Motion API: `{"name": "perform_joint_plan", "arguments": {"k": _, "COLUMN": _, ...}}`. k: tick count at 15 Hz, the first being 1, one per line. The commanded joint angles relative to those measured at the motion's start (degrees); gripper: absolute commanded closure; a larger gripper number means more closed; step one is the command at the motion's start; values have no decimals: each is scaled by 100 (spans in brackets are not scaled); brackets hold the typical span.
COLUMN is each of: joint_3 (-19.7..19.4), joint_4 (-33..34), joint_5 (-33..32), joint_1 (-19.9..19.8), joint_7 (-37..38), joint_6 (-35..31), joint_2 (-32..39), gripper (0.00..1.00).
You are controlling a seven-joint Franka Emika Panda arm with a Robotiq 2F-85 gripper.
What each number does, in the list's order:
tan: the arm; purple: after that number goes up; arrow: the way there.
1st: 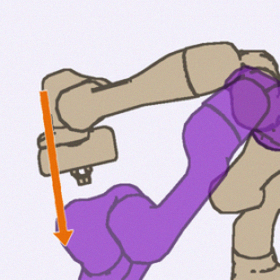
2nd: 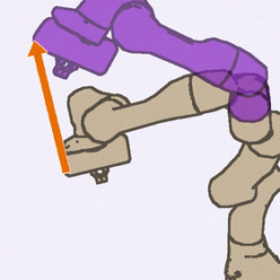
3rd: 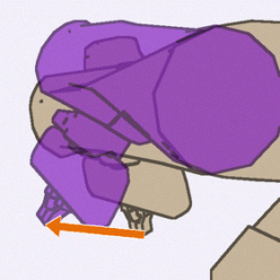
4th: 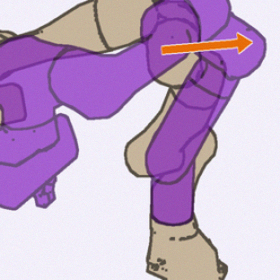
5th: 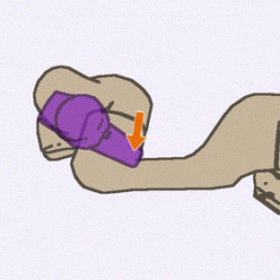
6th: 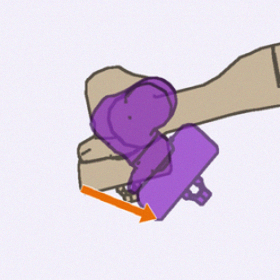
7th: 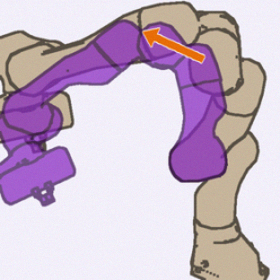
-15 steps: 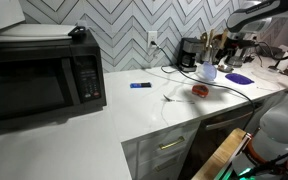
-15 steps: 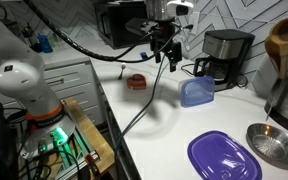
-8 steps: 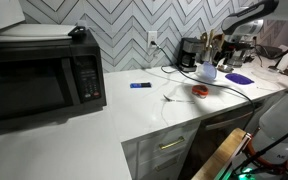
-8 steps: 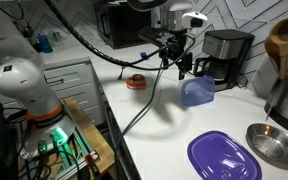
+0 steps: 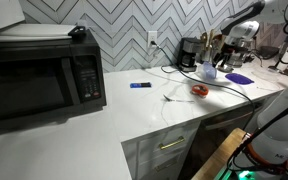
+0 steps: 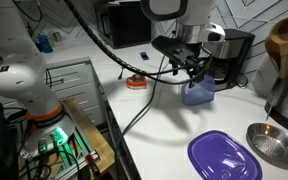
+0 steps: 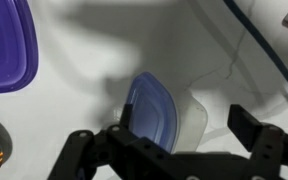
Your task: Pick up the clear lunch box with a light blue lid and place it on the kitchen counter to the left side of the black cable
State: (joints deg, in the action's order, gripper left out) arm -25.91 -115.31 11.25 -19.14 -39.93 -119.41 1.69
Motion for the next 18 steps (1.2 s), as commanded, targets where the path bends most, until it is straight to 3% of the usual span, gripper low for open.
{"name": "perform_joint_plan", "arguments": {"k": 1, "joint_3": 72, "joint_4": 567, "joint_5": 707, "joint_1": -392, "joint_7": -837, "joint_6": 502, "joint_2": 547, "gripper": 12}}
{"name": "perform_joint_plan", "arguments": {"k": 4, "joint_3": 164, "joint_4": 911, "joint_5": 1027, "joint_1": -634, "joint_7": -1183, "joint_6": 884, "joint_2": 873, "gripper": 27}}
{"name": "perform_joint_plan", "arguments": {"k": 7, "joint_3": 268, "joint_4": 1248, "joint_5": 1212, "joint_1": -841, "joint_7": -1342, "joint_6": 1225, "joint_2": 1138, "gripper": 32}}
{"name": "perform_joint_plan", "arguments": {"k": 10, "joint_3": 384, "joint_4": 1552, "joint_5": 1346, "joint_1": -1018, "joint_7": -1426, "joint_6": 1509, "joint_2": 1360, "gripper": 30}}
{"name": "perform_joint_plan", "arguments": {"k": 15, "joint_3": 543, "joint_4": 2004, "joint_5": 1487, "joint_1": -1278, "joint_7": -1570, "joint_6": 2009, "joint_2": 1649, "gripper": 48}}
{"name": "perform_joint_plan", "arguments": {"k": 16, "joint_3": 573, "joint_4": 2093, "joint_5": 1502, "joint_1": -1330, "joint_7": -1620, "joint_6": 2137, "joint_2": 1704, "gripper": 44}}
{"name": "perform_joint_plan", "arguments": {"k": 18, "joint_3": 625, "joint_4": 2288, "joint_5": 1575, "joint_1": -1455, "joint_7": -1758, "joint_6": 2483, "joint_2": 1825, "gripper": 45}}
